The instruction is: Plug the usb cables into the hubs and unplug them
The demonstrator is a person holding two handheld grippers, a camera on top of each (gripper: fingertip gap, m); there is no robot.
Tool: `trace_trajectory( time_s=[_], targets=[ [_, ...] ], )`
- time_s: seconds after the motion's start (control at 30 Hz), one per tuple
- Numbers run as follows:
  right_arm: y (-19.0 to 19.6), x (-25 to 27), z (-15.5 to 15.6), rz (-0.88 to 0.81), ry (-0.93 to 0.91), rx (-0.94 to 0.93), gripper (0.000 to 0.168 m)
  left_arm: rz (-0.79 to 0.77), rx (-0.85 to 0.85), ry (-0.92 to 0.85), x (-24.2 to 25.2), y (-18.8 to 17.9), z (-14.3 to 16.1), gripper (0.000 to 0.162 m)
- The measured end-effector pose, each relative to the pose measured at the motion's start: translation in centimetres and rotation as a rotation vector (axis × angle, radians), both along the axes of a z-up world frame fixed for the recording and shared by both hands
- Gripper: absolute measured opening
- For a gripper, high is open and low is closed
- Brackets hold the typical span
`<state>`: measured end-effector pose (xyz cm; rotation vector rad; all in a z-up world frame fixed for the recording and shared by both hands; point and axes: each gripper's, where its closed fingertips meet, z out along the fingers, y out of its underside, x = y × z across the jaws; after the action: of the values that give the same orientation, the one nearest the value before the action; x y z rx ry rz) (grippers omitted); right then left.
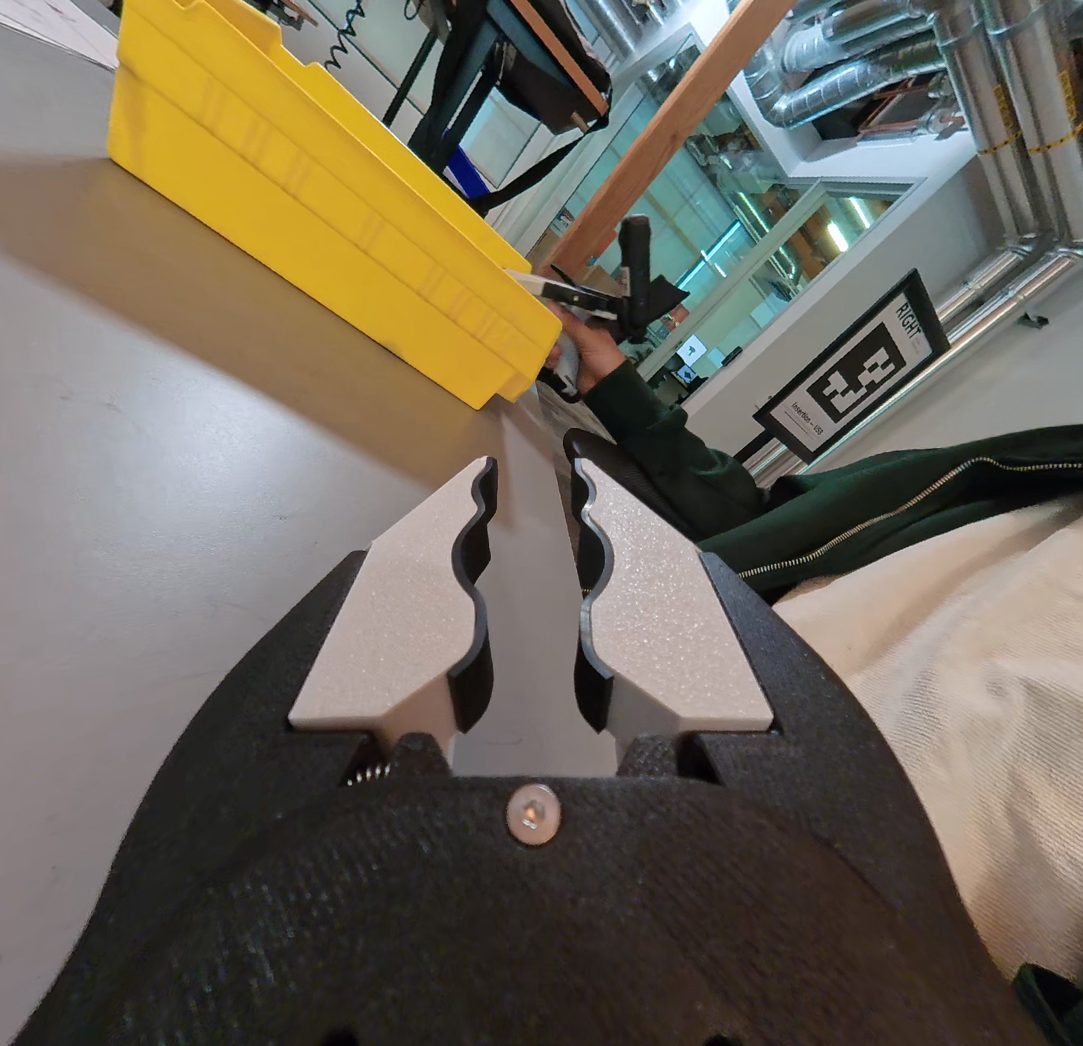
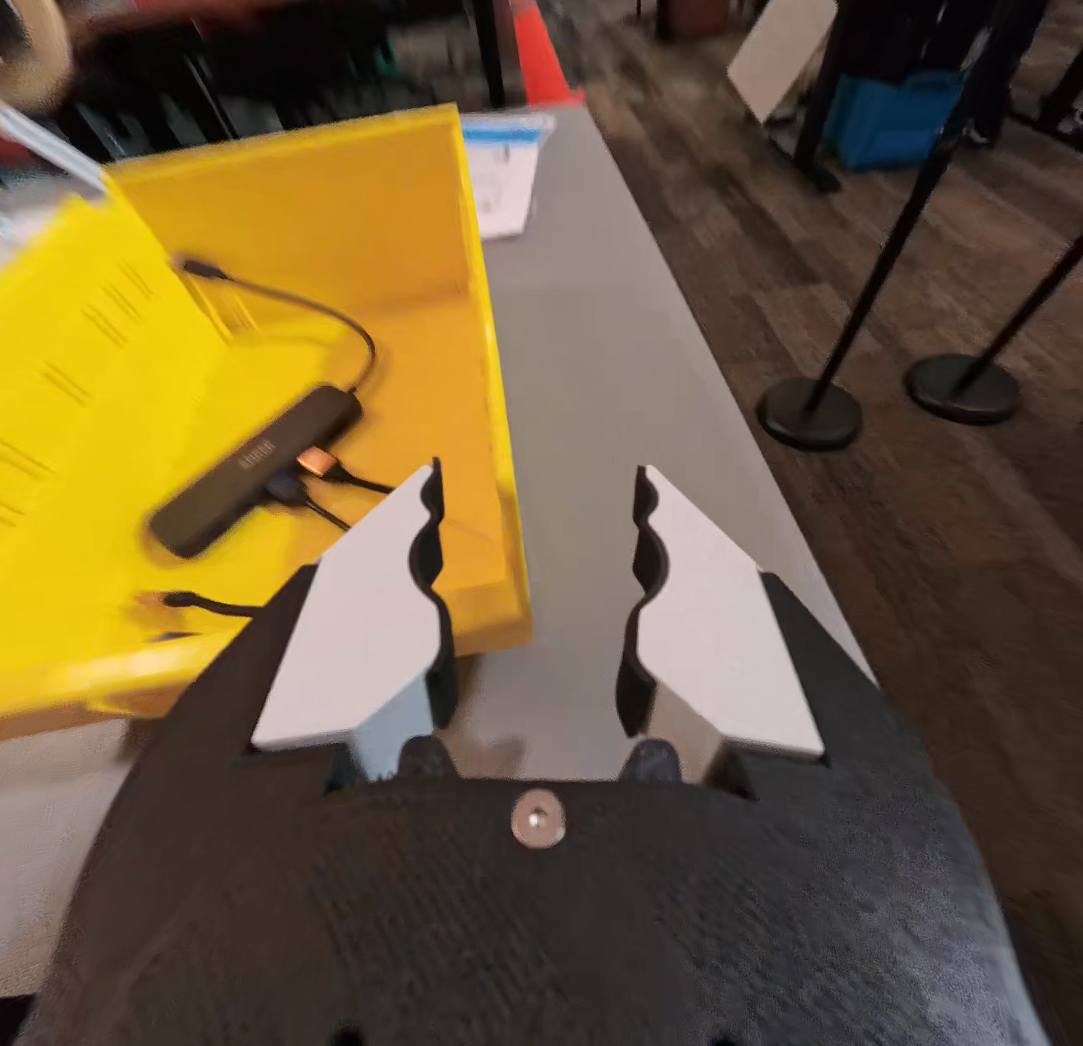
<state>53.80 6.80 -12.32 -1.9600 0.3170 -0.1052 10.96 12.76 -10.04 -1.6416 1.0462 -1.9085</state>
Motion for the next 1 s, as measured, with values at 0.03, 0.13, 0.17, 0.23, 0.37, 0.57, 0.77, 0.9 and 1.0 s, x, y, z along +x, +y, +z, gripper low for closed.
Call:
trace_trajectory(
  time_s=[0.03,0.13,0.17,0.23,0.37,0.57,0.77,0.9,1.0],
  targets=[
    [0.5,0.1,-0.3,0.008,-0.02,-0.028,0.065,0.0,-0.007,-0.004,0.0,0.1,0.0,0.023],
    [2.3,0.7,0.3,-0.013,0.001,-0.02,0.068,0.007,-0.019,-0.013,-0.1,0.3,0.1,0.024],
    [3.0,1.0,0.1,-0.025,0.021,-0.03,0.066,0.01,-0.016,-0.014,-0.1,0.3,0.2,0.024],
    [4.8,0.7,-1.2,0.0,0.092,-0.064,0.04,0.021,-0.005,-0.012,-0.1,0.4,0.2,0.024],
    [7.5,-1.0,-2.2,0.076,0.235,-0.091,0.009,0.043,0.016,-0.016,-0.3,0.5,0.3,0.024],
    [6.9,-2.8,-1.5,0.131,0.343,-0.038,0.008,0.099,0.059,-0.022,-0.8,1.4,0.5,0.021],
    [7.1,-5.3,1.8,0.206,0.4,0.116,0.008,0.263,0.086,-0.024,-1.2,4.2,0.7,0.04],
    [8.9,-8.6,3.1,0.295,0.366,0.128,0.008,0.405,0.109,-0.005,-2.6,6.2,0.6,0.063],
    [10.9,-12.2,2.5,0.387,0.4,0.072,0.008,0.522,0.142,0.015,-4.8,7.3,0.7,0.079]
  ],
)
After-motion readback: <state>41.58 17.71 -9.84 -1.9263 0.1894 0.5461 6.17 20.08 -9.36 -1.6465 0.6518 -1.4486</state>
